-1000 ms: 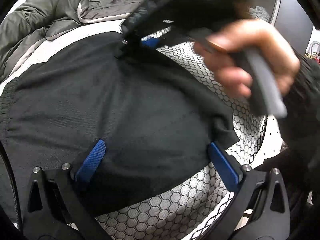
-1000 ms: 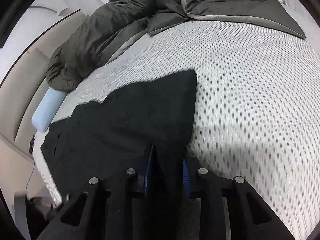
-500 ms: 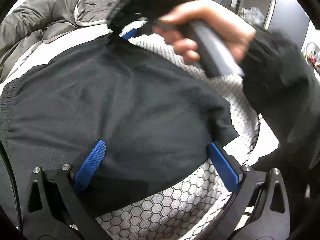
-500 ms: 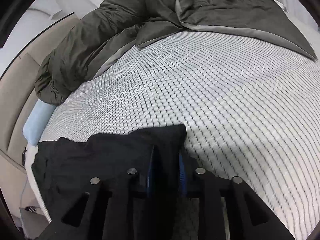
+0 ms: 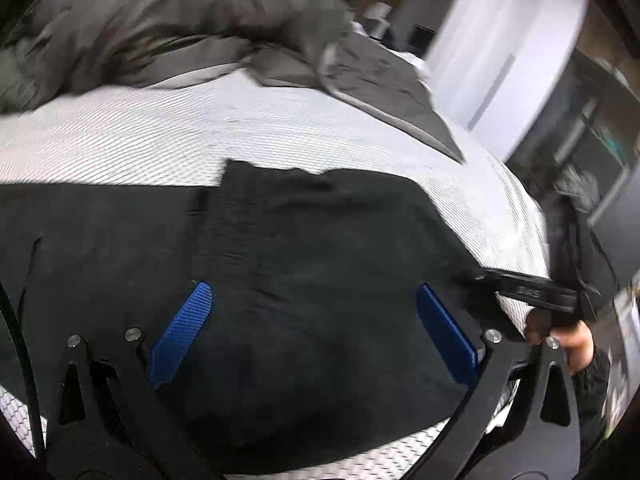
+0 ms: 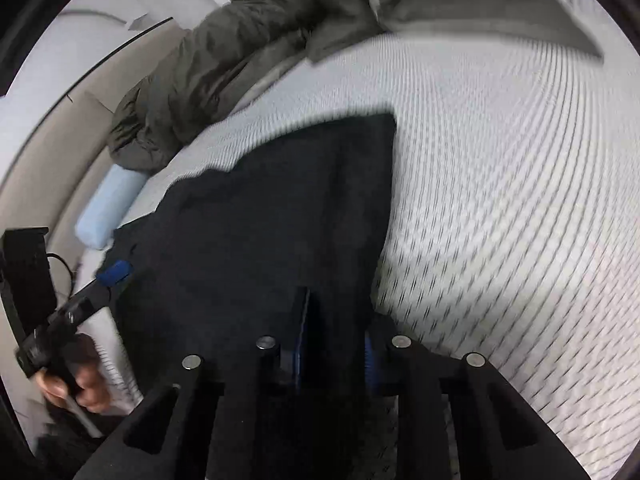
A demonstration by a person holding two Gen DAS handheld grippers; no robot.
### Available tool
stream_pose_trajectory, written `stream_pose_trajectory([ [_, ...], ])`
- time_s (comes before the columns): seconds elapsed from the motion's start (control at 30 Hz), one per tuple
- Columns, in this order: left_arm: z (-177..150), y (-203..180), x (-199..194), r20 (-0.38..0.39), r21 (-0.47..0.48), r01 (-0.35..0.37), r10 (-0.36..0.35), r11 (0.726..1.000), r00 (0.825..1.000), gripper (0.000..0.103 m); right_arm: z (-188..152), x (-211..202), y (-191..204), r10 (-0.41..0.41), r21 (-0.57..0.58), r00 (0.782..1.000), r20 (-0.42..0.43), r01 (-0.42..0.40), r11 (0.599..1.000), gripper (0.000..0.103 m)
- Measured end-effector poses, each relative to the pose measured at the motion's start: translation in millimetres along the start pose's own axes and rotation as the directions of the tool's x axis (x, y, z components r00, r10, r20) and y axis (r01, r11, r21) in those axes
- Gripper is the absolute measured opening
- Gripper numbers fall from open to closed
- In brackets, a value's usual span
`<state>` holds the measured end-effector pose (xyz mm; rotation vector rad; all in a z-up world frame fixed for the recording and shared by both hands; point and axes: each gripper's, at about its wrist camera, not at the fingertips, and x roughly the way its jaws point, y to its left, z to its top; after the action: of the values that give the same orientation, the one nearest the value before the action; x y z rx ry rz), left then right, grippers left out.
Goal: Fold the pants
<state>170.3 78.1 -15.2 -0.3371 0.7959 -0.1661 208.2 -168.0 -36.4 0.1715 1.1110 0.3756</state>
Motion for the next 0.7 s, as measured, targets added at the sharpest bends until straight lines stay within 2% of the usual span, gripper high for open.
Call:
stream_pose_trajectory([
  [0.07,4,8,-1,0.007,-0.011,-0.025,0.025,1.0,1.0,0.102,7,-12,11,-0.123,-0.068,0.99,0.063,0.128,0.989,0.024],
  [0.1,5,8,0,0.004,0.01,-0.033,0.033,0.999,0.999,0.102,7,-17,12,-0.176,-0.07,0.981,0.082,0.182,0.981,0.03],
  [0.13,4,4,1,0.0,0.04,-0.031,0.031,0.999,1.0,0.102,7,-23,13,-0.218,-0.056,0.971,0.101,0.224,0.973,0.031],
  [0.2,-1,-15,8,-0.015,0.15,-0.032,0.035,0.988,0.999,0.102,-1,-41,19,-0.238,-0.044,0.957,0.166,0.249,0.968,0.031],
  [0.23,-10,-26,8,-0.025,0.202,-0.026,0.031,0.979,0.999,0.102,-7,-47,27,-0.235,-0.074,0.953,0.19,0.252,0.965,0.031],
  [0.3,-26,-47,14,-0.065,0.327,0.015,0.007,0.945,0.998,0.102,-21,-52,51,-0.176,-0.17,0.96,0.216,0.215,0.962,0.031],
  [0.37,-37,-57,24,-0.121,0.389,0.049,-0.002,0.92,0.993,0.102,-36,-41,69,-0.095,-0.212,0.98,0.173,0.131,0.969,0.031],
  [0.43,-45,-58,37,-0.181,0.412,0.069,0.008,0.909,0.983,0.102,-49,-16,81,-0.029,-0.225,0.996,0.081,0.046,0.973,0.031],
  [0.47,-47,-55,41,-0.193,0.423,0.066,0.019,0.904,0.981,0.101,-53,0,87,-0.033,-0.247,0.999,0.033,0.04,0.968,0.031],
  [0.53,-50,-49,42,-0.215,0.44,0.087,0.011,0.894,0.976,0.101,-62,23,94,-0.104,-0.321,0.995,-0.013,0.094,0.943,0.032],
  [0.6,-53,-40,39,-0.212,0.47,0.082,0.022,0.879,0.977,0.101,-64,22,94,-0.111,-0.376,0.993,-0.028,0.093,0.922,0.032],
  [0.7,-57,-30,28,-0.212,0.492,0.079,0.031,0.867,0.977,0.101,-60,4,80,-0.151,-0.371,0.987,-0.054,0.121,0.921,0.032],
])
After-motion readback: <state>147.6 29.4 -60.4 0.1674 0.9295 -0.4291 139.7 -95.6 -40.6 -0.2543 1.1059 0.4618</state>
